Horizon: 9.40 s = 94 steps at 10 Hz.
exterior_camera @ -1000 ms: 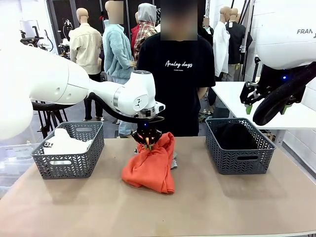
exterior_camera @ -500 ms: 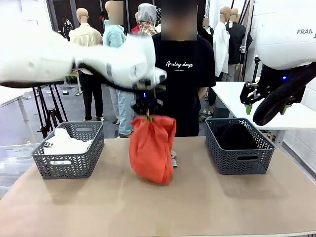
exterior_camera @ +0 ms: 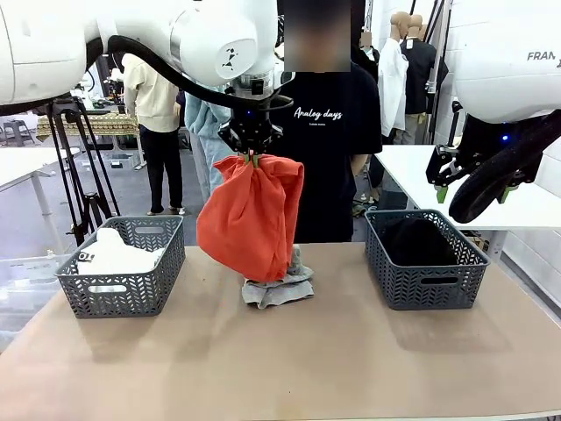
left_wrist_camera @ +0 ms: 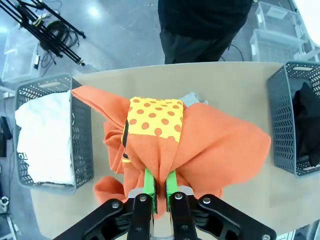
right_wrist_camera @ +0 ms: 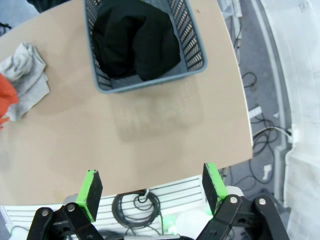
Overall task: Sort the tops and bottoms.
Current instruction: Lift clothes from the center of the table with your left hand, then sort the clothes according to human instructions.
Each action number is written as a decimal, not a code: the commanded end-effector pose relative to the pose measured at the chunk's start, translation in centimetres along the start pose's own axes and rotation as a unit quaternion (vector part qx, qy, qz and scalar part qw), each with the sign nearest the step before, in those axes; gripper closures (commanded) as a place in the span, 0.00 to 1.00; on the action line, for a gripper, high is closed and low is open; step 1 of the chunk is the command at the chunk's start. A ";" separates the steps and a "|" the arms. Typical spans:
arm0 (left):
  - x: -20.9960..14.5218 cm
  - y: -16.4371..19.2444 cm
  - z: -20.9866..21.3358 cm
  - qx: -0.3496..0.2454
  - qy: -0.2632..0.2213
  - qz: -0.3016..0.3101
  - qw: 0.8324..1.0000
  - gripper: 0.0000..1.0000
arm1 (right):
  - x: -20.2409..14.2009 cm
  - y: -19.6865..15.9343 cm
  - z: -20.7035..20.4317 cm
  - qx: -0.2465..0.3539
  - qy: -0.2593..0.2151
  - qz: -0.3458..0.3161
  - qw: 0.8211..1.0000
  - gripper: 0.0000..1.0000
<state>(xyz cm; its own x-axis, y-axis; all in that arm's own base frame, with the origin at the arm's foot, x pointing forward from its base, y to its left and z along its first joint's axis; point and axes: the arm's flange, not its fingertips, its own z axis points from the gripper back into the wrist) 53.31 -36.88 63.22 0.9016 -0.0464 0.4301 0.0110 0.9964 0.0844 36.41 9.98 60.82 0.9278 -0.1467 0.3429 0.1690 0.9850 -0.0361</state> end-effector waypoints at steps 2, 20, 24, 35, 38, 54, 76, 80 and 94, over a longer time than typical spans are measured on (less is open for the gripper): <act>0.0 0.1 0.3 -0.008 0.002 0.004 1.000 1.00 | 0.2 0.0 0.1 -0.009 0.001 0.002 1.000 0.00; 1.2 0.3 12.7 0.000 -0.058 -0.012 0.998 1.00 | 0.2 0.0 0.1 -0.009 0.001 0.002 1.000 0.00; 1.2 0.3 12.7 0.000 -0.058 -0.012 0.998 1.00 | 0.2 0.0 0.1 -0.009 0.001 0.002 1.000 0.00; 1.2 0.3 12.7 0.000 -0.058 -0.012 0.998 1.00 | 0.2 0.0 0.1 -0.009 0.001 0.002 1.000 0.00; 1.2 0.3 12.7 0.000 -0.058 -0.012 0.998 1.00 | 0.2 0.0 0.1 -0.009 0.001 0.002 1.000 0.00; 2.0 7.1 15.0 -0.021 -0.081 -0.010 0.996 1.00 | 0.2 0.0 0.1 -0.009 0.001 0.002 1.000 0.00; 7.1 30.0 4.1 0.041 -0.034 0.132 0.990 1.00 | 0.2 0.0 0.1 -0.009 0.001 0.002 1.000 0.00; 6.1 32.0 -3.1 0.010 0.045 0.111 0.993 1.00 | 0.2 0.0 0.1 -0.009 0.001 0.002 1.000 0.00; 1.4 36.2 -14.3 0.000 0.083 0.144 0.986 1.00 | 0.2 0.0 0.1 -0.009 0.001 0.002 1.000 0.00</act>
<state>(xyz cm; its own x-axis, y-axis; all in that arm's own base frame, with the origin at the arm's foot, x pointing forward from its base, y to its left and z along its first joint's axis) 61.39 0.01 56.01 0.9267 0.2633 0.2681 -0.2779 0.9605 0.0172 36.41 9.94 60.83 0.9279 -0.1474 0.3424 0.1697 0.9849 -0.0358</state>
